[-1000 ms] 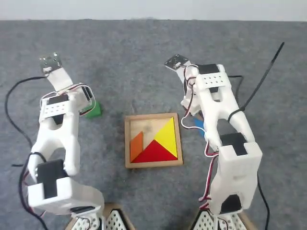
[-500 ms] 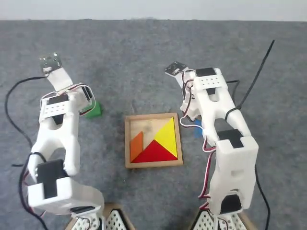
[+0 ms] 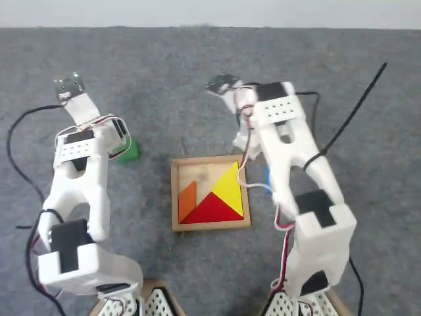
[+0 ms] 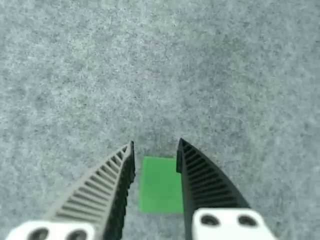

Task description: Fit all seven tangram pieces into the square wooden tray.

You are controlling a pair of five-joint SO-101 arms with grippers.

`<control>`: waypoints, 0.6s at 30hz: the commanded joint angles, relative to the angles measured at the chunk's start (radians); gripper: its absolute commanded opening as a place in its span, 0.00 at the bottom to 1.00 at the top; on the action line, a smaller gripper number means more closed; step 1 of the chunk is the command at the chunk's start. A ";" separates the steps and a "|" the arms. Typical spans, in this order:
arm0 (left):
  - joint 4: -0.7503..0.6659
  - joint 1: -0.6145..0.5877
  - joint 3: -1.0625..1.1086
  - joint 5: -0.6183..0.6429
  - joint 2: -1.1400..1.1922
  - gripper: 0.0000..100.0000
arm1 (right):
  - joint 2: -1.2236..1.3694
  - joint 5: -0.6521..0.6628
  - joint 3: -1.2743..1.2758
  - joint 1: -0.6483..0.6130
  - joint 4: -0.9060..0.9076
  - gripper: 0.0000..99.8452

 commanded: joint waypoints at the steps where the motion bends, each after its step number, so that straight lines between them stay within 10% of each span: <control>1: -0.029 -0.003 -0.015 -0.015 -0.012 0.14 | -0.082 0.068 -0.041 -0.094 0.030 0.01; 18: 0.002 -0.439 -0.179 -0.006 -0.006 0.14 | -0.042 0.407 0.101 -0.335 -0.067 0.01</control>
